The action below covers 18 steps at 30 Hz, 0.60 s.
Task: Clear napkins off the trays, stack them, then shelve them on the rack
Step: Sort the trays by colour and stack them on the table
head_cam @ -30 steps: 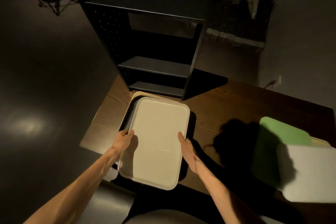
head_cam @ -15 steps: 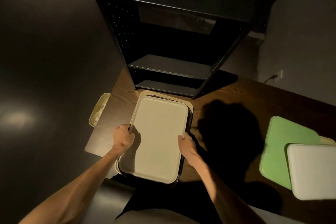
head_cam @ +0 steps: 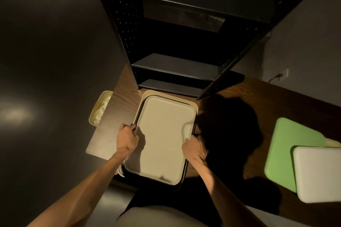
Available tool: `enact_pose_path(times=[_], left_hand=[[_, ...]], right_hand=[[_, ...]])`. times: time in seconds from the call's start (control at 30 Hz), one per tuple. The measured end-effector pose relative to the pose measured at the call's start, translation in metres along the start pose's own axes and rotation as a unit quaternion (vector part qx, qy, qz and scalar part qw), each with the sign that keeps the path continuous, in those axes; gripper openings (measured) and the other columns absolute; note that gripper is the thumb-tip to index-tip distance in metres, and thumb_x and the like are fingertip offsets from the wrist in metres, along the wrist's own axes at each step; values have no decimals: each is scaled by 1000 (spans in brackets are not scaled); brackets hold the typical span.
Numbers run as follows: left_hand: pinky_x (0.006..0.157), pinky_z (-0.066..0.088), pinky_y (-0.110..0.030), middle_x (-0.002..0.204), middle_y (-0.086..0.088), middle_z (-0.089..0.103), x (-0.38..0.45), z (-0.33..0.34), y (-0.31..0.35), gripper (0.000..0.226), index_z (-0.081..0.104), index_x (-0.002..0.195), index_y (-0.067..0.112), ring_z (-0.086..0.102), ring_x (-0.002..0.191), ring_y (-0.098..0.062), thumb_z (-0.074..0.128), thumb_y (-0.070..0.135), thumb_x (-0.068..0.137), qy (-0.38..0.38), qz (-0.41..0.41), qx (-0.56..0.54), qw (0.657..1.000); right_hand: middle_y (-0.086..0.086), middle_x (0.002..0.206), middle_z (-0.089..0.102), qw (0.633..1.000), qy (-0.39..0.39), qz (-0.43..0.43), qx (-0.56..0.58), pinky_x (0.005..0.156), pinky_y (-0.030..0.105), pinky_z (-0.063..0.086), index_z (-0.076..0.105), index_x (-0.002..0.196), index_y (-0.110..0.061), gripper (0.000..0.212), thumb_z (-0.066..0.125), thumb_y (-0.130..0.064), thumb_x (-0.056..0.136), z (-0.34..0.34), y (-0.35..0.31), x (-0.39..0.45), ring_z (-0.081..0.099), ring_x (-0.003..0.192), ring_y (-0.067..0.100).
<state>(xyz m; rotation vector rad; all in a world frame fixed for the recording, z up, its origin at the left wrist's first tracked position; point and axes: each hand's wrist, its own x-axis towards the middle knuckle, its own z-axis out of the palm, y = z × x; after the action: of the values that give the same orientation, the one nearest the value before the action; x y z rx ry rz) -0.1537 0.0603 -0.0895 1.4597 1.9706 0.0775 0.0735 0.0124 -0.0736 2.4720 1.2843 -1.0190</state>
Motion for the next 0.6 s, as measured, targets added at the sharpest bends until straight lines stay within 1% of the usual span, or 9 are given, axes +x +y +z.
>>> enact_pose_path(times=[0.07,0.13,0.2,0.27,0.33,0.4,0.47,0.53,0.6], left_hand=[[82,48,-36,101,-21,62,1,-2,1,19,70,97,2,61,85,-34,55,2,86,-8,2,10,1000],[81,48,-36,99,-20,63,2,-3,3,19,70,93,3,60,85,-33,54,0,83,-16,7,21,1000],[80,48,-36,99,-19,63,2,-4,7,16,68,88,4,59,86,-32,54,0,81,-20,14,39,999],[78,47,-37,98,-19,62,0,-4,10,12,64,81,5,59,85,-34,54,-1,80,-18,15,54,998],[76,47,-38,99,-19,61,-3,-4,14,10,61,79,6,60,85,-37,54,-2,79,-14,12,66,998],[77,47,-39,98,-19,60,-6,-3,16,14,64,84,2,61,88,-39,54,-4,77,-7,7,77,997],[75,49,-40,93,-19,62,-7,-1,15,20,64,89,1,61,86,-39,53,-6,75,-5,5,82,997],[67,47,-37,81,-16,62,-6,-1,15,19,61,82,3,61,80,-37,49,-8,72,-14,11,87,996],[61,40,-32,68,-11,56,-4,-3,15,19,51,68,7,59,72,-35,47,-11,70,-23,13,89,996]], right_hand=[[14,118,62,999,-25,-17,29,78,31,43,63,106,-4,27,46,-23,98,-2,5,5,61,109,33],[16,102,69,996,-35,-9,81,69,31,53,63,88,-7,29,48,-30,99,-3,13,12,72,85,31],[15,95,72,989,-81,15,123,66,33,61,68,91,-9,35,50,-37,99,0,21,18,74,66,24],[14,100,72,985,-118,20,123,64,30,59,70,99,-11,34,51,-40,98,1,26,22,75,76,24],[16,105,70,983,-132,15,129,65,28,55,67,96,-7,37,52,-42,98,1,27,25,71,93,28],[16,115,67,978,-146,6,146,85,36,56,65,111,-6,41,49,-41,97,1,25,26,64,107,33],[17,124,60,976,-151,-4,159,96,42,53,58,121,-5,41,47,-36,96,-1,21,26,60,114,36],[19,127,58,971,-152,2,187,93,47,55,54,124,-2,39,49,-28,96,0,20,26,61,113,38],[19,125,57,961,-157,12,227,86,44,59,53,124,0,37,52,-25,96,0,20,27,63,109,37]])
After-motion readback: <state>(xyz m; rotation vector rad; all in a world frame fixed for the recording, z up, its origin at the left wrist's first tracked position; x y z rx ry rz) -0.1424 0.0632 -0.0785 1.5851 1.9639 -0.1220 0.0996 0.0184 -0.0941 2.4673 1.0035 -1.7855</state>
